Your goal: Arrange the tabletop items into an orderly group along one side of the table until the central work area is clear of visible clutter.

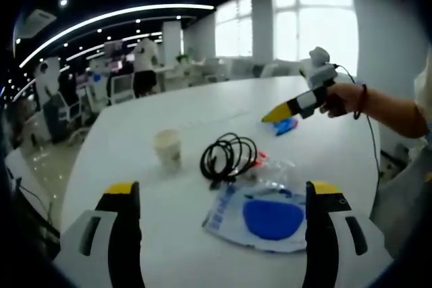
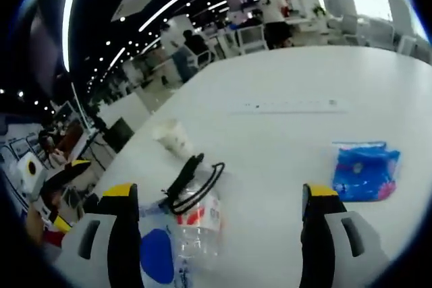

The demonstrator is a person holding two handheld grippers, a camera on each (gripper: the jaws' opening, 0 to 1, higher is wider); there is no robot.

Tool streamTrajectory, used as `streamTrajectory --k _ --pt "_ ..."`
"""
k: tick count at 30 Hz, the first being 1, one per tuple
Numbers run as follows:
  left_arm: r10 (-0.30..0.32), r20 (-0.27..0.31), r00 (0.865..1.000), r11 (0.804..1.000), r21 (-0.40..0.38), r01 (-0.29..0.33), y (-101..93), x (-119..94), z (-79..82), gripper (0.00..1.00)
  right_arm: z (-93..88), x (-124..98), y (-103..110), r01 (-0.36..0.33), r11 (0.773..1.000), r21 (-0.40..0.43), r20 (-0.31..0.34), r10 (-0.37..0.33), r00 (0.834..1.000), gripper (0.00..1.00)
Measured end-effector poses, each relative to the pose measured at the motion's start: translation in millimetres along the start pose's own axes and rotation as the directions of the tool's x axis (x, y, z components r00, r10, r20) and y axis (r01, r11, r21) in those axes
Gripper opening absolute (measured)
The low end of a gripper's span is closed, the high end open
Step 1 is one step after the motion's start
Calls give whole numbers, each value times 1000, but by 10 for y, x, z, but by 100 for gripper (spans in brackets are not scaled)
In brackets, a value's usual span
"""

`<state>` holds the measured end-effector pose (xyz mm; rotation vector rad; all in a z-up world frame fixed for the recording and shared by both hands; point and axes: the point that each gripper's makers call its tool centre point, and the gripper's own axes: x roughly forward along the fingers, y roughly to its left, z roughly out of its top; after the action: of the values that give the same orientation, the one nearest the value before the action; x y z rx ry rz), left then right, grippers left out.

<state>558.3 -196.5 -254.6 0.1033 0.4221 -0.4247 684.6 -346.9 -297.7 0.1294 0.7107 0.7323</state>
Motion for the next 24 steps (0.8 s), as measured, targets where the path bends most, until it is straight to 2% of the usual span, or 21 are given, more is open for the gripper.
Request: streamTrajectory --k 8,16,24 --pt "-16 -5 1000 1000 -5 16 -53 24 -2 100 -52 181 176 -35 999 -4 -40 35 999 98" --pt "-12 -6 1000 1000 -7 12 -44 -2 3 100 -19 288 257 -29 1000 -11 -45 28 999 93" --pt "-11 -6 1000 1000 -5 11 -33 -15 2 99 -20 547 307 -8 1000 1 -51 8 999 86"
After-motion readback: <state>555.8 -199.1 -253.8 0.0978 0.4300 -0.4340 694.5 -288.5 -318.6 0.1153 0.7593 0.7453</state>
